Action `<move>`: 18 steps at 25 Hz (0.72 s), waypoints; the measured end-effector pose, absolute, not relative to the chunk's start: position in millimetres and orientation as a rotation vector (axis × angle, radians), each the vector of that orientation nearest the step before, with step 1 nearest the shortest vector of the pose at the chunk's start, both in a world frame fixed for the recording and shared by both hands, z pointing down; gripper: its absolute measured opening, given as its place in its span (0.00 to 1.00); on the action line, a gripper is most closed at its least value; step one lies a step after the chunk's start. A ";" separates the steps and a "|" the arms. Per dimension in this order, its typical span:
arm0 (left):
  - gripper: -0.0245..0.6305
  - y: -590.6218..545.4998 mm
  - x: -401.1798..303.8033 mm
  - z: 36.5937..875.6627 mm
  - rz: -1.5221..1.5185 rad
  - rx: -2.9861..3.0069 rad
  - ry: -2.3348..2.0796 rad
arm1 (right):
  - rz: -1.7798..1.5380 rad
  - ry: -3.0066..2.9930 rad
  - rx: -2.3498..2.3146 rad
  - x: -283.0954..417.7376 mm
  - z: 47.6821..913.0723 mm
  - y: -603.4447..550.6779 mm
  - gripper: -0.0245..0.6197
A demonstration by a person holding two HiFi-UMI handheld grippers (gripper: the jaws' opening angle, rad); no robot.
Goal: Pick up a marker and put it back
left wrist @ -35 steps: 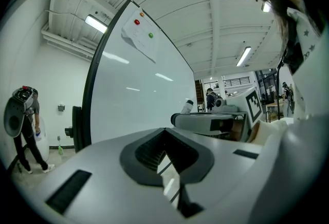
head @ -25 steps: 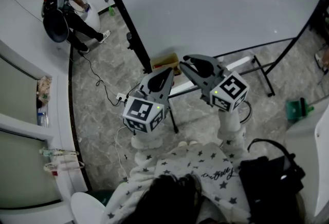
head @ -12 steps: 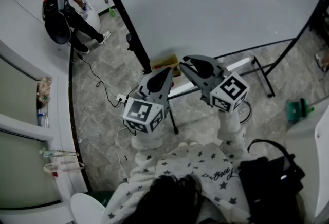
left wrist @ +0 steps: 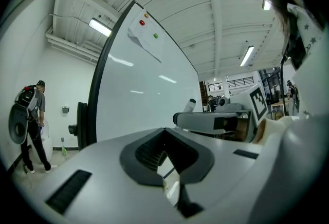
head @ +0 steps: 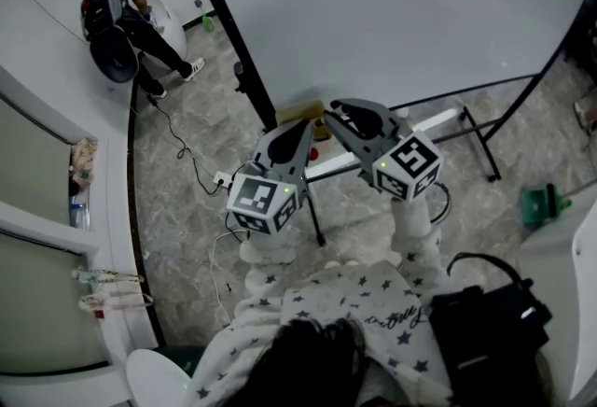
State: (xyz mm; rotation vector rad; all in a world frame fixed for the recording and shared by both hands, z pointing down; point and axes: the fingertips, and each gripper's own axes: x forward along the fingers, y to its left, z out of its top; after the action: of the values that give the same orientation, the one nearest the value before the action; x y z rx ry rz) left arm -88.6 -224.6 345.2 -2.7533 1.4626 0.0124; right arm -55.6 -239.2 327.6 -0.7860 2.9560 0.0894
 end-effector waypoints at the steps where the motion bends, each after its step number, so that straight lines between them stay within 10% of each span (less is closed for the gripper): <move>1: 0.04 -226.1 -88.7 346.6 0.008 -2.745 1.467 | 0.084 2.956 -0.794 -56.1 331.0 -241.5 0.17; 18: 0.04 -230.7 -84.1 392.7 0.037 -2.754 1.518 | -0.098 2.974 -0.950 -61.1 426.3 -276.0 0.17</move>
State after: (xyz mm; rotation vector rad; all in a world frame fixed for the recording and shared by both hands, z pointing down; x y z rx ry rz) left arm -84.1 -230.7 392.7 -2.7545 1.5182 0.0372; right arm -61.1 -276.0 426.3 -0.9498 2.9737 -0.0976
